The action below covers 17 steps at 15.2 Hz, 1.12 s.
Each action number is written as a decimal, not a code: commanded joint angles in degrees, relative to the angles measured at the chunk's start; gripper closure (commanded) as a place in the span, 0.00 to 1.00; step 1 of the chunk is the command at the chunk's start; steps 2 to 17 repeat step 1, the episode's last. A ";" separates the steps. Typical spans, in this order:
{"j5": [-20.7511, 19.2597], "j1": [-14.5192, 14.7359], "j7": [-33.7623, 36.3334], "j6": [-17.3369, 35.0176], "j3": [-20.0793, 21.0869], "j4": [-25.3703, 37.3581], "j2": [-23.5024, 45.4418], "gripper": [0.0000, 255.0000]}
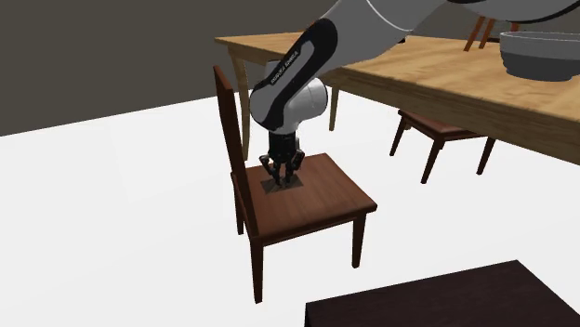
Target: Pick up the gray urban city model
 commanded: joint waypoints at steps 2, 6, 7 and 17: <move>0.08 0.00 0.02 -0.33 0.08 -0.04 -0.34 1.00; 0.08 0.00 0.02 -0.33 0.08 -0.04 -0.34 1.00; 0.08 0.00 0.02 -0.33 0.08 -0.04 -0.34 1.00; 0.08 0.00 0.02 -0.33 0.08 -0.04 -0.34 1.00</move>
